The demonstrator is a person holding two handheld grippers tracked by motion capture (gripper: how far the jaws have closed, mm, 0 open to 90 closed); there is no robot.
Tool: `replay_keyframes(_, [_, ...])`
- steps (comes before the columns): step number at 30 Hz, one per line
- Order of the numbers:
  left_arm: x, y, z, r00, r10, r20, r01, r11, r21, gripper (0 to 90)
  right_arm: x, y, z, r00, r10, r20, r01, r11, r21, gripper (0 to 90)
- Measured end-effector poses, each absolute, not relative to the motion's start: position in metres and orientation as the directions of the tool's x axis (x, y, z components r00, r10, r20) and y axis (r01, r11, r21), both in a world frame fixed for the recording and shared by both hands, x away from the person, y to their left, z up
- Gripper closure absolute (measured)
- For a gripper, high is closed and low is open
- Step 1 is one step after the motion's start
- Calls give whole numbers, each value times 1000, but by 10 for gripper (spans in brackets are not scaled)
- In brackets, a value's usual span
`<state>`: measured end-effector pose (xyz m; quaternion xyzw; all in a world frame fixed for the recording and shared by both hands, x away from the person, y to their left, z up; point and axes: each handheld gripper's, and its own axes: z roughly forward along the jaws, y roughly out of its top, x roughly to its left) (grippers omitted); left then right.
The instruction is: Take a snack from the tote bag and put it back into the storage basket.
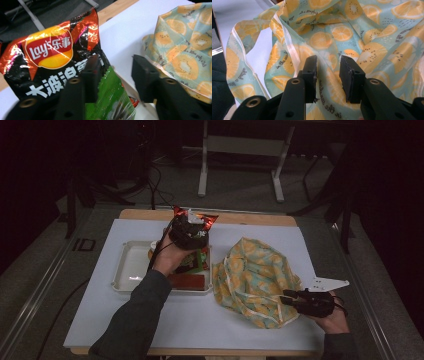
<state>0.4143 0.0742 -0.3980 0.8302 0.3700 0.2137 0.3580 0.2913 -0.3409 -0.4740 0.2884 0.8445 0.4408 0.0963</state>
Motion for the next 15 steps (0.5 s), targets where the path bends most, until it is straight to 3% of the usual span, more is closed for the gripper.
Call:
replay_keyframes(6, [412,72,-398,674,733,91,441,-498,746,864,291,-341,-474,-815,572,92,402,444,801,669])
replay_keyframes(15, [402,70,-392,819,572,57,331,-550,766,895,291,-341,-475,-815,573,90,403,447,799,669])
